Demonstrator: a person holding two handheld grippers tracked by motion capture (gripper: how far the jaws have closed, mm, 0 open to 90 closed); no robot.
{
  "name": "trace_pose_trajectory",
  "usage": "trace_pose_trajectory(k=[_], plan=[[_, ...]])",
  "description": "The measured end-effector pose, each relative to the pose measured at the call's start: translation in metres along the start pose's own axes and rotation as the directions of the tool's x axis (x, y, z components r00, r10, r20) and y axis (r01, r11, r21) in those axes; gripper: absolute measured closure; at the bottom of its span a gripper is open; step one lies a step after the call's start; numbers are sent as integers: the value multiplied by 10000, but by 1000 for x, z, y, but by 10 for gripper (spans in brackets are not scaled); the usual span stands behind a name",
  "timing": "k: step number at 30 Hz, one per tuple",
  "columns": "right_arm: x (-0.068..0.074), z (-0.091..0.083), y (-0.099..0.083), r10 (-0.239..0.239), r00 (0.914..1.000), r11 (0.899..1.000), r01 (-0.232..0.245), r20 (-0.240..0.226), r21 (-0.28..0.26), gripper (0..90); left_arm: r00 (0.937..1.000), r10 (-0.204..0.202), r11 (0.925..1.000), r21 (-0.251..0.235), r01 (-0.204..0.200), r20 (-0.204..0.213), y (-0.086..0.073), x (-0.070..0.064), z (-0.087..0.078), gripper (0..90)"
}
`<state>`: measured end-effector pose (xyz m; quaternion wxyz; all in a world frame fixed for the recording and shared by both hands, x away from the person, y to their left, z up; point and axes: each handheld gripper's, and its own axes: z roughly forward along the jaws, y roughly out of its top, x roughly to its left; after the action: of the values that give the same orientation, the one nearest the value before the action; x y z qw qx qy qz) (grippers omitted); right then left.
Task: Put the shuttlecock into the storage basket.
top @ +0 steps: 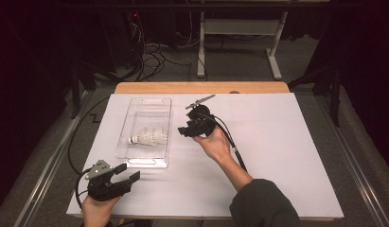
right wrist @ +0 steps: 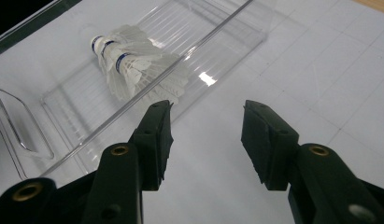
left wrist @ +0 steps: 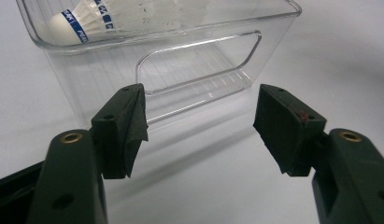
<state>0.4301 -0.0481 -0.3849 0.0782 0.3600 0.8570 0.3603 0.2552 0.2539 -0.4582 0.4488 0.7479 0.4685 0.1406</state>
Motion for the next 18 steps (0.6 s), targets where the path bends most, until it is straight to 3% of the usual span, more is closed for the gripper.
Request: trace_pose_trajectory(k=[18], plan=[[-9, -7, -10, 161, 9998, 9999, -160, 144, -59, 524, 10000, -4, 10000, -7, 4, -1, 0, 0, 0, 351]])
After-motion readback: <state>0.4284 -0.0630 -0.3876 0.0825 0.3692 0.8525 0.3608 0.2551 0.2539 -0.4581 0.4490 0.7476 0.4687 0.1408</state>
